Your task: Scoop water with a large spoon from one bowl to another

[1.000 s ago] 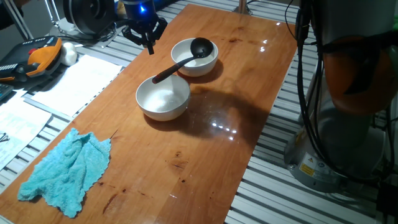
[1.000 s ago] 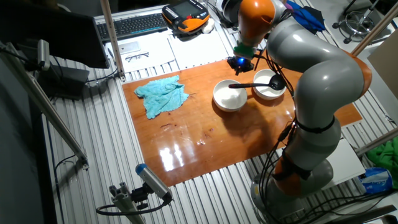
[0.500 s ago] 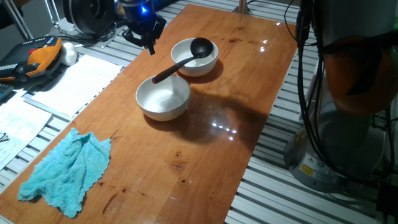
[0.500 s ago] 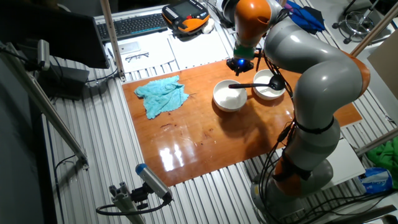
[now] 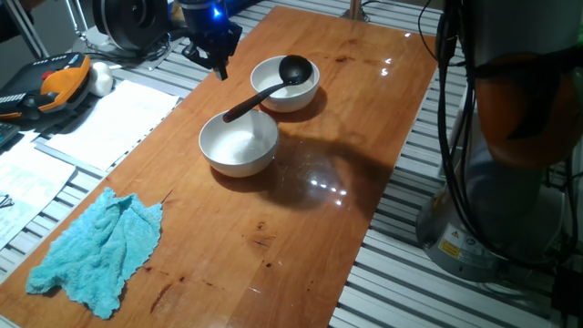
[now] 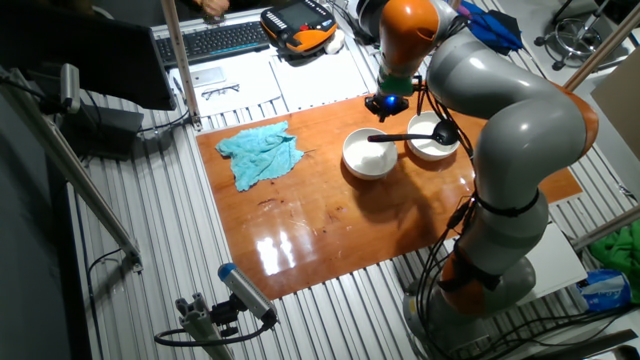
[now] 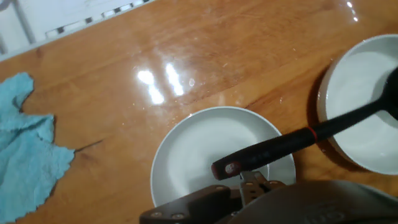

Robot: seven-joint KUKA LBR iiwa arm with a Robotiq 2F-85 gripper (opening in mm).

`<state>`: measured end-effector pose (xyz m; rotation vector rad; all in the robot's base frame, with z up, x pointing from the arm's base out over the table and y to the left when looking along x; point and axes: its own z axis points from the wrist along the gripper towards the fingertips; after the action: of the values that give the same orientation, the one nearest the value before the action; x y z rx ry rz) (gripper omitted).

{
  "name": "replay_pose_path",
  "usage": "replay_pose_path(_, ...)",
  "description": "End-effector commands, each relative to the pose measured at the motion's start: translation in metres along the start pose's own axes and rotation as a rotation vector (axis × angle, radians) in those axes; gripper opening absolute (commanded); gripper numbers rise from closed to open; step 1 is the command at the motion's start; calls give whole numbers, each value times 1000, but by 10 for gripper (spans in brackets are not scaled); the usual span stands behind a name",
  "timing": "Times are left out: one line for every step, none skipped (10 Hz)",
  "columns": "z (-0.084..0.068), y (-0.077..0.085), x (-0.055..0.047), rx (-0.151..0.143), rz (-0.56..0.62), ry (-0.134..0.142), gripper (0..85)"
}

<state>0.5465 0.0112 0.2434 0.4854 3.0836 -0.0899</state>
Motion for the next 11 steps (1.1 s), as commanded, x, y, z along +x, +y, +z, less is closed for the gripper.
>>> replay_pose_path(0,1,0,-10,-324,-22,0)
replay_pose_path(1,2,1,-5,-322,-29,0)
replay_pose_path(2,3,2,-5,-319,-34,0)
replay_pose_path(3,3,2,-2,-319,-34,0)
replay_pose_path(3,3,2,-6,-316,-37,0)
replay_pose_path(3,3,2,-6,-316,-45,0)
replay_pose_path(2,2,1,-6,-318,-48,0)
replay_pose_path(1,1,1,-7,-321,-47,0)
replay_pose_path(1,1,1,-7,-322,-47,0)
replay_pose_path(0,1,1,-11,-319,-41,0)
replay_pose_path(0,2,1,-18,-311,-24,0)
